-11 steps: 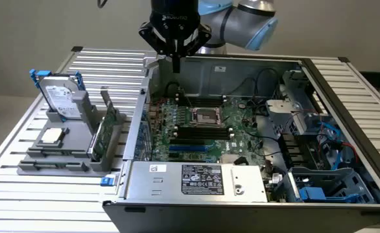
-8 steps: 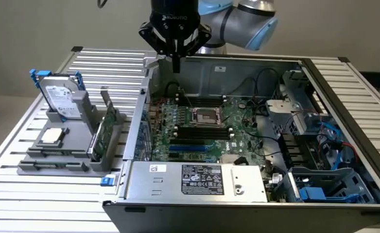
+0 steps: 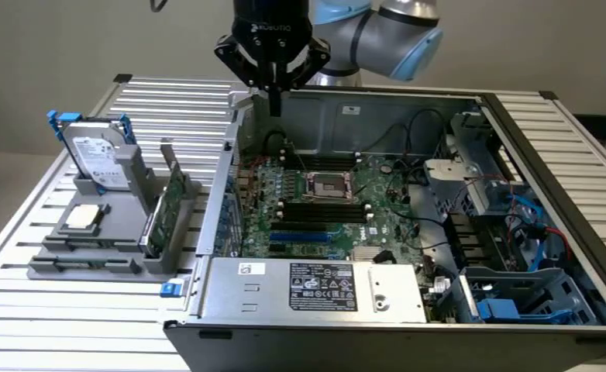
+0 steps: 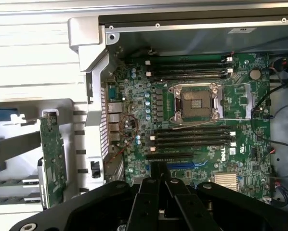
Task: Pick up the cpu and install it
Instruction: 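Reach for the cpu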
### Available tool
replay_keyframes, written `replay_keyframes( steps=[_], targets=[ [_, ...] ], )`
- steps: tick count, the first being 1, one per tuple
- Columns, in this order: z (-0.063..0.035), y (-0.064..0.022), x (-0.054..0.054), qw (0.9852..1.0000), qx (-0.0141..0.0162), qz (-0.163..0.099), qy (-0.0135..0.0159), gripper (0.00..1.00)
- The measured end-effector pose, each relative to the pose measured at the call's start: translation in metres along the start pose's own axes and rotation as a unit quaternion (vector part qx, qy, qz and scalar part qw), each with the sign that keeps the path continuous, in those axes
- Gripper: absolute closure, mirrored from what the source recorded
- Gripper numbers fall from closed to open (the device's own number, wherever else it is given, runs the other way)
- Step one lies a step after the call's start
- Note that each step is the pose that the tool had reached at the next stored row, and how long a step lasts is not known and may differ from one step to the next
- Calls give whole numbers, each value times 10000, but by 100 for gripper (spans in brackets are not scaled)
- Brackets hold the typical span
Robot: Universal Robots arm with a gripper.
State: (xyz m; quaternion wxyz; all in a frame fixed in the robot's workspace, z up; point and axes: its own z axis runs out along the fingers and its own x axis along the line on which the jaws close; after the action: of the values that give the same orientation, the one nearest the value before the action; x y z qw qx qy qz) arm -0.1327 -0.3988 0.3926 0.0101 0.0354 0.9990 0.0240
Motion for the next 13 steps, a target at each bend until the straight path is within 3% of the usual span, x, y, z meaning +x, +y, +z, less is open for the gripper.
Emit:
replay_keyframes(
  steps=[10,12,13],
  targets=[
    [-4,-33,457,10000,1,0,15,89],
    [-2,-39,548,10000,2,2,29,89],
    [-1,-42,591,10000,3,3,52,89]
  ],
)
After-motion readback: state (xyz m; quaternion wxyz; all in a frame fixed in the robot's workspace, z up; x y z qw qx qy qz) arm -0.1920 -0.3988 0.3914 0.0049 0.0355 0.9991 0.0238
